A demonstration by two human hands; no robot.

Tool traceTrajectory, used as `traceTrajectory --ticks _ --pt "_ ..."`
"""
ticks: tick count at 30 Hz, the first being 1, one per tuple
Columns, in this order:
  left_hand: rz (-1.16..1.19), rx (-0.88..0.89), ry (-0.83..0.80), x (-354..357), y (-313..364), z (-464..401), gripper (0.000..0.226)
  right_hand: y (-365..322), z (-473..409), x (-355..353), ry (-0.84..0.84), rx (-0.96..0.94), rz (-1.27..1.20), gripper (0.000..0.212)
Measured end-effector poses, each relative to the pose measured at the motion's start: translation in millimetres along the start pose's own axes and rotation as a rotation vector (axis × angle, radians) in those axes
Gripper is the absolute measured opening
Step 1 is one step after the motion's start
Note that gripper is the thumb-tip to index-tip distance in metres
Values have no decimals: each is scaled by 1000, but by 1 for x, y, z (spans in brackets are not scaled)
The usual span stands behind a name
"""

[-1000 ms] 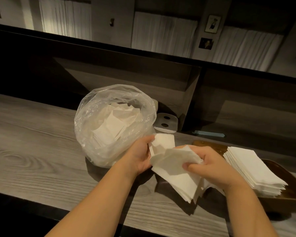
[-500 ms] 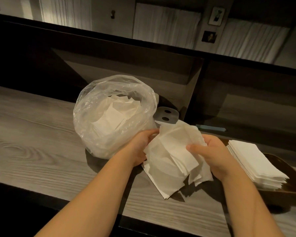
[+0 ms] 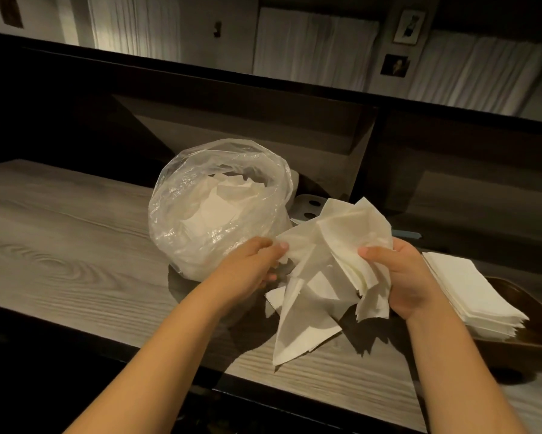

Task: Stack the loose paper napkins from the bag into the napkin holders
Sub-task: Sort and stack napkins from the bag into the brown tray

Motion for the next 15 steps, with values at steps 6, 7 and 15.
traceTrajectory --ticks 6,7,15 --pt "-266 -73 -122 12 3 24 68 1 2 1 23 5 6 25" --pt "-350 -51 -99 13 7 25 56 1 2 1 22 3 6 22" --pt "-162 -16 95 2 2 18 46 -3 6 6 -42 -5 -21 42"
Point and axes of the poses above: each hand's wrist, its own z-axis away from the middle knuckle, its own x-axis out of the palm, y = z × x, the point moved 6 cm from there along -z, towards the middle knuckle, and after that the axes turned 15 degrees about -z, right-handed, at the moved point
